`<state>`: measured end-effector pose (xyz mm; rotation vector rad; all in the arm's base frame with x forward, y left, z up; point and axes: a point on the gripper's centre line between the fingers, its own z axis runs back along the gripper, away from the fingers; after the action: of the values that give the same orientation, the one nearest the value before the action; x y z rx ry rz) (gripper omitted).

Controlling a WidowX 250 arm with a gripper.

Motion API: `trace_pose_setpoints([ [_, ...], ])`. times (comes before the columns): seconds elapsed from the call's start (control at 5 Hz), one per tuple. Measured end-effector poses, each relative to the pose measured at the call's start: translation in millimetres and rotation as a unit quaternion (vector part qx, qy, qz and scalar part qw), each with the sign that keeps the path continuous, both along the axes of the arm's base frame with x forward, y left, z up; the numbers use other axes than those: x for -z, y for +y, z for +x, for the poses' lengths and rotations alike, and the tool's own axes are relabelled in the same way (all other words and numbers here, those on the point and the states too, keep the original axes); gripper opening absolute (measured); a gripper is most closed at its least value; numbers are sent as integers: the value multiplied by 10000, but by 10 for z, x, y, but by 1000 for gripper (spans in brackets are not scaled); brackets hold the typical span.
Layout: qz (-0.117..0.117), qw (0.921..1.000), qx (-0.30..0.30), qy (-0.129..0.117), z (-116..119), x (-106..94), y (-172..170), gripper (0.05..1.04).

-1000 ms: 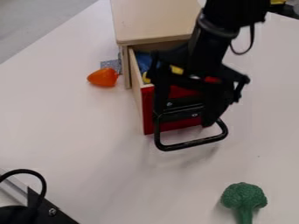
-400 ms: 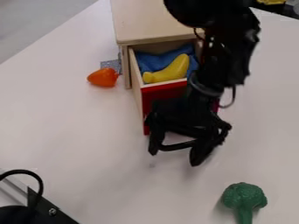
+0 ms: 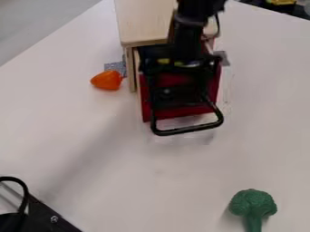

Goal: Close the drawer

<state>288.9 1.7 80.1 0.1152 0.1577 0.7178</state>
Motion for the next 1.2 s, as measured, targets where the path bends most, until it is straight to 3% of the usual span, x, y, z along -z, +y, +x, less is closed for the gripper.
trace_pose_setpoints([
  [0.4, -86, 9995, -276, -157, 186, -205, 205, 999],
  [0.8, -115, 9995, -258, -127, 177, -202, 172, 999],
  [1.2, -265, 9981, 244, -492, -34, -642, -239, 999],
])
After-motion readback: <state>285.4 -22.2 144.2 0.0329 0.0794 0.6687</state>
